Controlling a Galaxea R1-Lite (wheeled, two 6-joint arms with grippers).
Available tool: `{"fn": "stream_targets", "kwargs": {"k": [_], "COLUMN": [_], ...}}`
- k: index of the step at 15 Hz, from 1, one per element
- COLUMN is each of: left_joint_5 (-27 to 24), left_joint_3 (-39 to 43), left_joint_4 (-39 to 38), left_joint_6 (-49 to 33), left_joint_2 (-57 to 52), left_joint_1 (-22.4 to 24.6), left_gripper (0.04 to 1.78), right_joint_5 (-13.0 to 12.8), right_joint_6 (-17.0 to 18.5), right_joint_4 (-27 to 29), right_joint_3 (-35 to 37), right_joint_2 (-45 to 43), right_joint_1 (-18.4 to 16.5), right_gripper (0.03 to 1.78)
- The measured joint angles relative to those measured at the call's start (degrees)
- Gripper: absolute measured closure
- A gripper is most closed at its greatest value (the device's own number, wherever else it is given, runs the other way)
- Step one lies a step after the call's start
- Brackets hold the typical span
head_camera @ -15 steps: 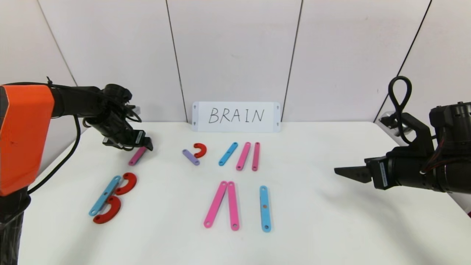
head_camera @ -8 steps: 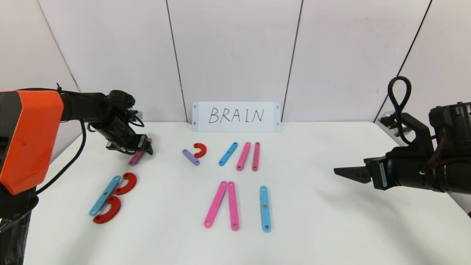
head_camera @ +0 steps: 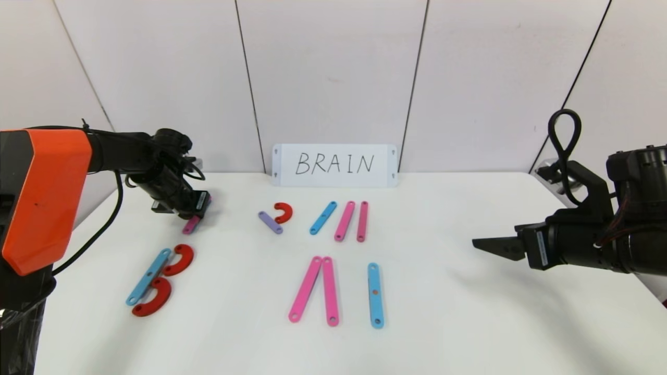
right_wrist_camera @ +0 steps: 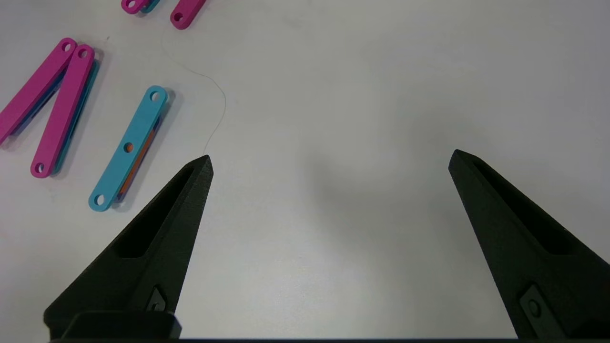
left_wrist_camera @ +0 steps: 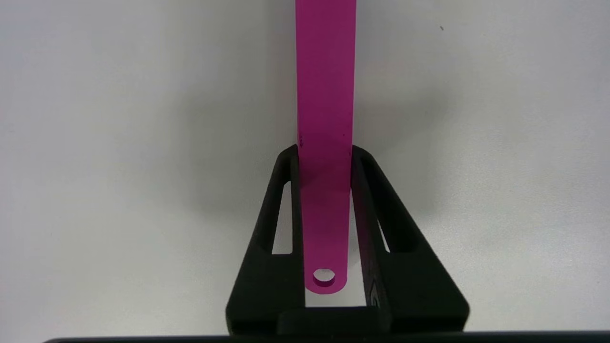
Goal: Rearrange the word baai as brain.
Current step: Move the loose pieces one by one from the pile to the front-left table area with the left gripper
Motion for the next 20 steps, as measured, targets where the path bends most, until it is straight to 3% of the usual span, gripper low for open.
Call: {"fn": "stream_targets", "kwargs": {"k": [11,15,20], "left_joint_5": [0.13,0.17,0.50], "left_joint_3": [0.52,2.58,13.62], "left_joint_4": [6.47,12.87,12.56], "left_joint_6": [-5.69,-10.42,-14.62], "left_joint_2": [-8.92,-15.54,-23.76], "left_joint_1": [-1.29,-5.22,-11.39], "left_gripper": [1.52,1.52,1.52], "right_joint_5": [-0.15,-0.23,-0.26], "right_joint_6": [0.05,-0.01,-0.09], "right_joint_4": [0.00,0.02,0.02], "right_joint_3": [0.17,0.50,0.59], "right_joint_2": [0.30,0.69,1.07], "right_joint_1": [0.79,1.45,1.57], "right_gripper": [0.08,0.08,0.08]}}
